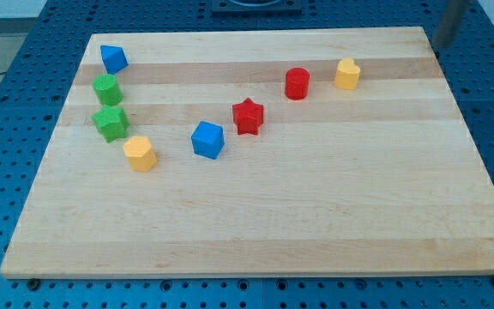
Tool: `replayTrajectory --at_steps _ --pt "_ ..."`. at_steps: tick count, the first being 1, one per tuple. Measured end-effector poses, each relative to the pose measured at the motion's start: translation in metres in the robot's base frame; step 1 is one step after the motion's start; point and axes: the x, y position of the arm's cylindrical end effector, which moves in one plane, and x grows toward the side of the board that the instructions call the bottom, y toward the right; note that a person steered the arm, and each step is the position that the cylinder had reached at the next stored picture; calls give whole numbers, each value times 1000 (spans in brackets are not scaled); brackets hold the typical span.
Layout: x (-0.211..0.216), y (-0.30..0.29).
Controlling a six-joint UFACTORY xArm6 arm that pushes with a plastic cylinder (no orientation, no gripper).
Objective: Keep yellow heart and red circle in vertical line
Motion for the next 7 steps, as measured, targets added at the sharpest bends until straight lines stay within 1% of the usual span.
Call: replayTrajectory --at_steps 1,2,3,4,5,6,7 --pt "61 -29" --pt "61 -75" --pt "59 -141" --pt "72 -170" --pt "22 -171" --pt "-5 -172" --pt "74 -158"
